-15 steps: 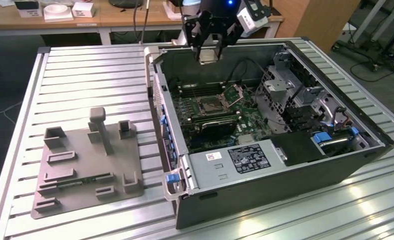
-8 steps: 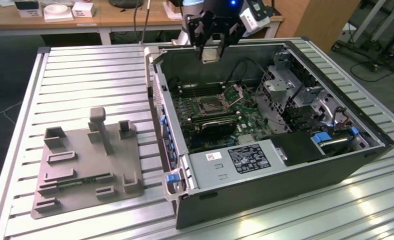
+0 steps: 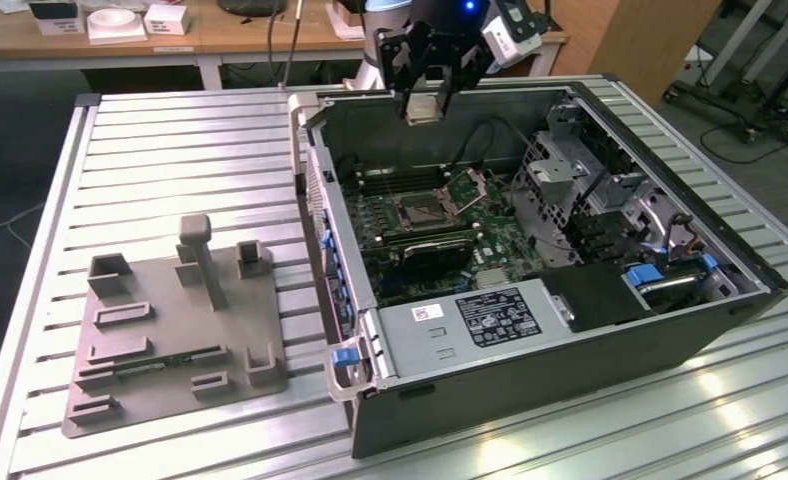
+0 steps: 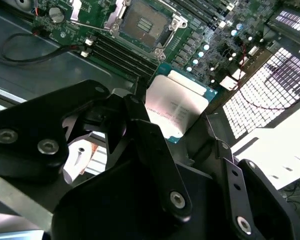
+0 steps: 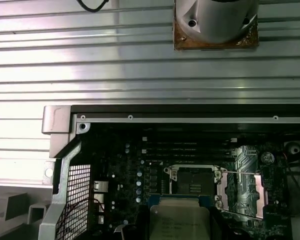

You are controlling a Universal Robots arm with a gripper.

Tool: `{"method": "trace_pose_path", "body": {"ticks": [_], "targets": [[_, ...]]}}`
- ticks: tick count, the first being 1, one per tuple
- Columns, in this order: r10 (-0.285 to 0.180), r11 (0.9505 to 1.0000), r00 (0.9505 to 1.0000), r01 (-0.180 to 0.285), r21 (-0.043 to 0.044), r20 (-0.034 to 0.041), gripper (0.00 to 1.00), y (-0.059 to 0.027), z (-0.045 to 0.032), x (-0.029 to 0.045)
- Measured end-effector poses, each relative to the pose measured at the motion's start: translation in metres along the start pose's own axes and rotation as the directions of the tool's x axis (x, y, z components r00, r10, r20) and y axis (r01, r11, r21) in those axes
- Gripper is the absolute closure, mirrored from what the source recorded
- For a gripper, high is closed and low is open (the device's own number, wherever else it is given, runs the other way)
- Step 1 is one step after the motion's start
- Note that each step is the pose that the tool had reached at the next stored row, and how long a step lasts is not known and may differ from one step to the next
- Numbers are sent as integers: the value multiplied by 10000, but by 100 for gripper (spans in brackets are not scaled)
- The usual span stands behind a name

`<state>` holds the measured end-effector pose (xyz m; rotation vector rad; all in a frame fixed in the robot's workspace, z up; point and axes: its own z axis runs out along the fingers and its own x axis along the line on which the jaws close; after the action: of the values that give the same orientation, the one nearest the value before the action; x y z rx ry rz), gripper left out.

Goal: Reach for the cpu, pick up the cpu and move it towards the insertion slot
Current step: 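Pick up the cpu and move it towards the insertion slot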

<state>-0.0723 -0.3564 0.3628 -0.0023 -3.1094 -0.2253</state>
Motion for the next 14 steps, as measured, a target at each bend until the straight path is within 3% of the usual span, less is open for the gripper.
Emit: {"method": "trace_pose_path", "body": {"ticks": [9,14], "targets": [[141,9999,9999,-141,6,21,45,92,41,-47],[150,9994,9999,-151,309,27,45,163,65,-82]]}}
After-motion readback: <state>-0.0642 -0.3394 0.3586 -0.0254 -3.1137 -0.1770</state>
